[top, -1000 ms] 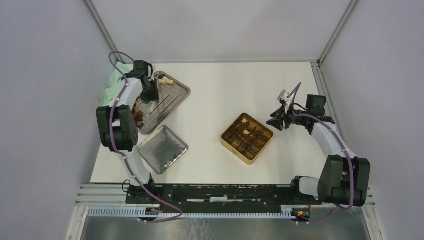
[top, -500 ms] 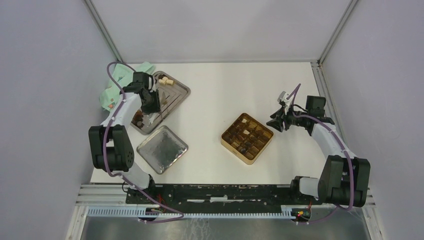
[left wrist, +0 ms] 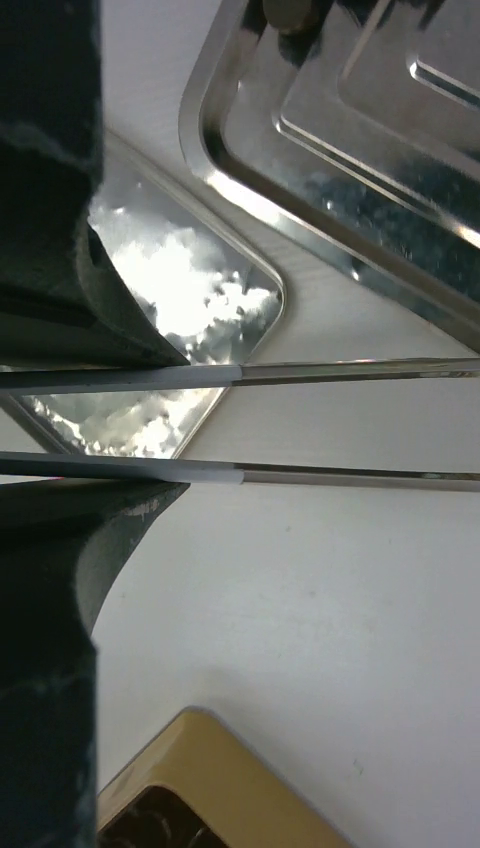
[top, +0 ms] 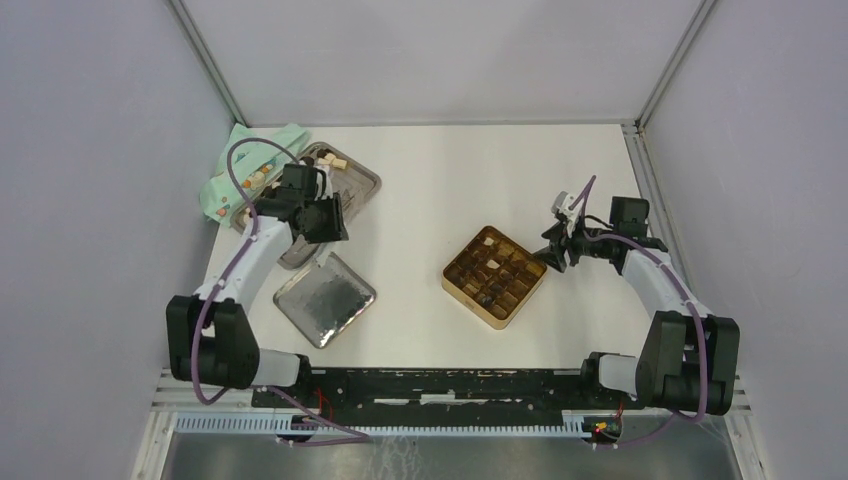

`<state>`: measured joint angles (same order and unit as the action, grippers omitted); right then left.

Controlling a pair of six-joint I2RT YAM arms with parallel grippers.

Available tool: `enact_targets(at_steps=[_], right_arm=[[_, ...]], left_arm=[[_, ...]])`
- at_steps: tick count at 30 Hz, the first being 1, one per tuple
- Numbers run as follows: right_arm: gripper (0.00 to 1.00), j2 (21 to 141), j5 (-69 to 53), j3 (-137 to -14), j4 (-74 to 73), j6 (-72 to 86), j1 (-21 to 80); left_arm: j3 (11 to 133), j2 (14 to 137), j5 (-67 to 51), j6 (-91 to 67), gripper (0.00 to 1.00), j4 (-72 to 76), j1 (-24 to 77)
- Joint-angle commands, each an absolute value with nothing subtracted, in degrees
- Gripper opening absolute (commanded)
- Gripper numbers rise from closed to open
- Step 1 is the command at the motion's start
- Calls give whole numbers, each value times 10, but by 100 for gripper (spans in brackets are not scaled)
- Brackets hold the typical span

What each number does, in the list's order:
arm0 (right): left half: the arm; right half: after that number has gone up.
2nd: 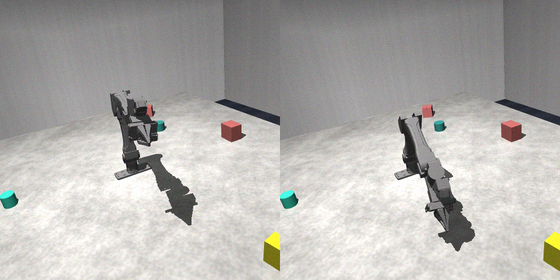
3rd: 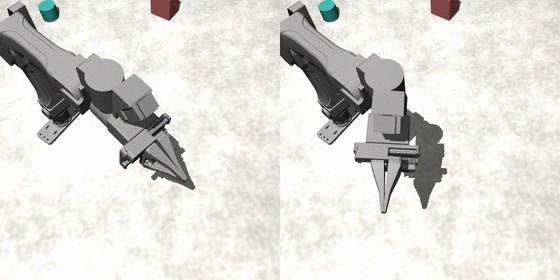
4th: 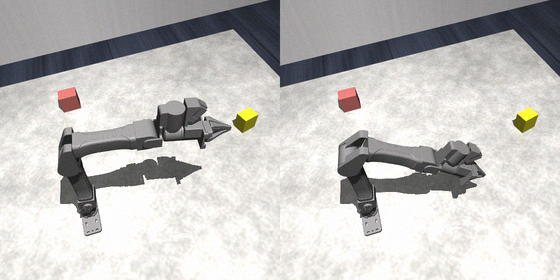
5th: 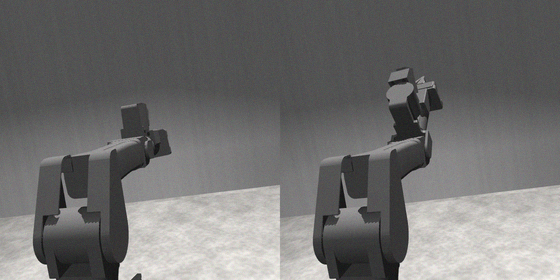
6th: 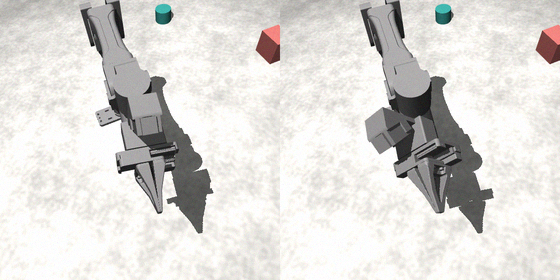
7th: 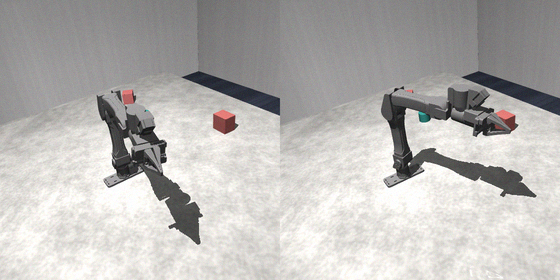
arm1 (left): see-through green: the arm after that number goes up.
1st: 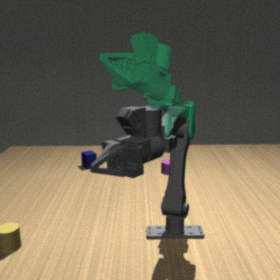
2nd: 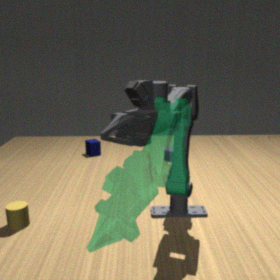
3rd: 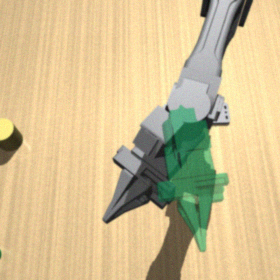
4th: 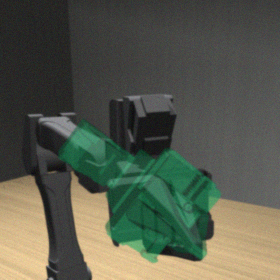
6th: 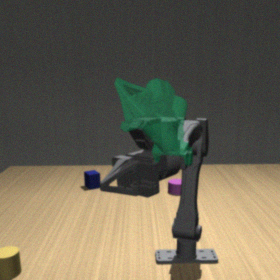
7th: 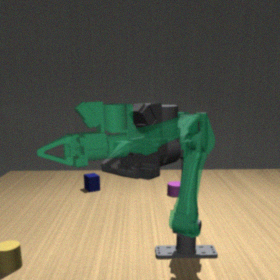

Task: Pack the chocolate
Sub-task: Pick up the fake chocolate from the plate, then place the fake chocolate in the packing box.

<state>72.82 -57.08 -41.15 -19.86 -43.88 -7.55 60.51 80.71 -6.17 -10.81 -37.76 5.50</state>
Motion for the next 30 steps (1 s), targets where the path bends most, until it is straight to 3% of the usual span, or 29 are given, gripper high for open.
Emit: enact_targets(at_steps=[1, 8, 19, 30], right_arm=[[64, 714, -596, -389, -214, -537, -76], [68, 713, -610, -378, -252, -660, -71], [68, 755, -542, -464, -270, -617, -9], [65, 843, -450, -555, -328, -566, 37]], left_arm=[[592, 732, -98, -164, 2, -330, 112], [563, 642, -170, -188, 2, -307, 149], [498, 521, -316, -245, 2, -244, 189], [433, 428, -325, -319, 2, -193, 276]])
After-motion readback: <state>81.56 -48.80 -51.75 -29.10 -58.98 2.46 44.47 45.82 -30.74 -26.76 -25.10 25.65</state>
